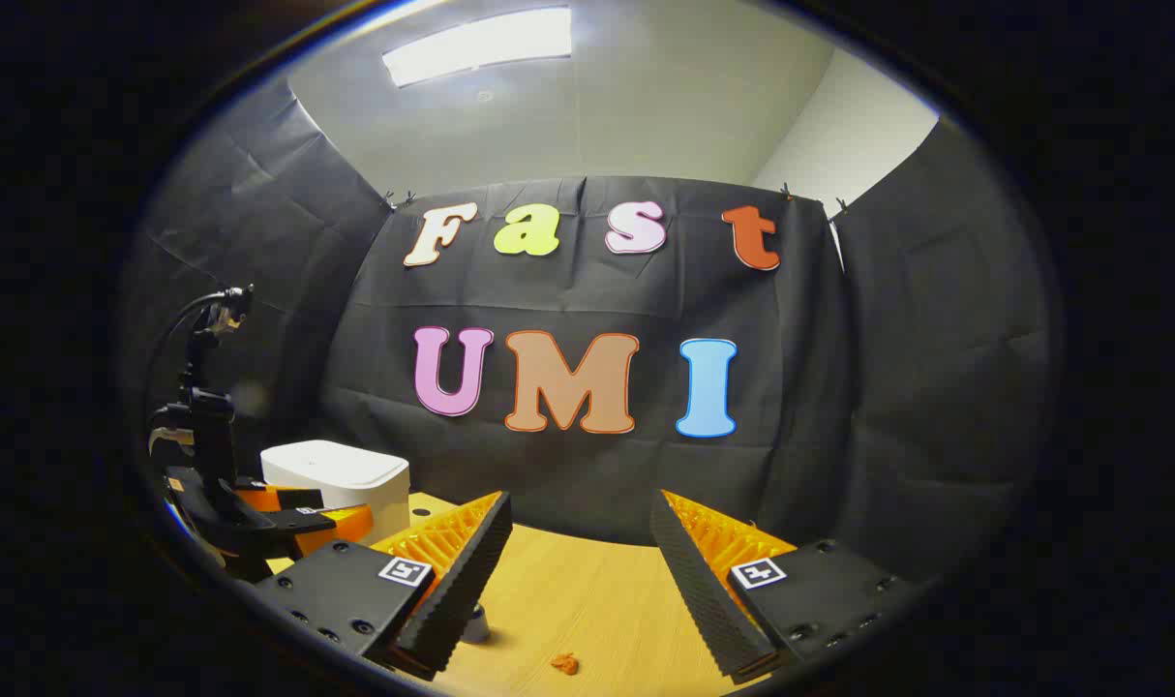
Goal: Press the lid of the desktop garbage bin to open it, pick up the crumpled paper on the desktop and throw it into the bin, then pick up the pop can on the desktop and drop it into the bin, and finally close the garbage bin lid.
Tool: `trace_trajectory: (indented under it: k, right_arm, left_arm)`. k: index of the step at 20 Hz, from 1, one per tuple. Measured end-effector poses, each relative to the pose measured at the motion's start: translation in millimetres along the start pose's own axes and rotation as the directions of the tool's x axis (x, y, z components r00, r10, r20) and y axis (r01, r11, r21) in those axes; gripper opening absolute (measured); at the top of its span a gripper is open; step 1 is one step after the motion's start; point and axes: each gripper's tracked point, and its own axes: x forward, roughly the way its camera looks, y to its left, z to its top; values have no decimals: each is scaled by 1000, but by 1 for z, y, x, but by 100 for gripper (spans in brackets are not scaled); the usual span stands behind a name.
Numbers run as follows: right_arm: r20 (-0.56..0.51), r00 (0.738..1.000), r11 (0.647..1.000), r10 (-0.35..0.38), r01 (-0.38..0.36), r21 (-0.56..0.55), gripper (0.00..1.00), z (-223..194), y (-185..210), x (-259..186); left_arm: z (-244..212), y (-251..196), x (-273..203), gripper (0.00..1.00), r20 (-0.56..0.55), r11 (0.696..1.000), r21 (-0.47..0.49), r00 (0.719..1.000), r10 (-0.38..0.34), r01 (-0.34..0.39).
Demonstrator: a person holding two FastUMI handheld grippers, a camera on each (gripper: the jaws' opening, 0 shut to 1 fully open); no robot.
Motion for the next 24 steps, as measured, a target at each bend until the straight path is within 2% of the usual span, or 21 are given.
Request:
trace_trajectory:
  k: [9,18,24]
  right_arm:
    - [-23,999,1000,23,-22,14,96,-7,16,-8]
    - [-42,999,1000,11,-10,29,96,-12,19,-12]
    - [-50,999,1000,13,-12,29,96,-15,18,-11]
  left_arm:
    - [14,0,-17,93,37,999,47,999,-10,8]
    - [22,-4,-24,92,62,997,74,998,-29,25]
    - [32,-16,-26,93,94,994,88,993,-68,60]
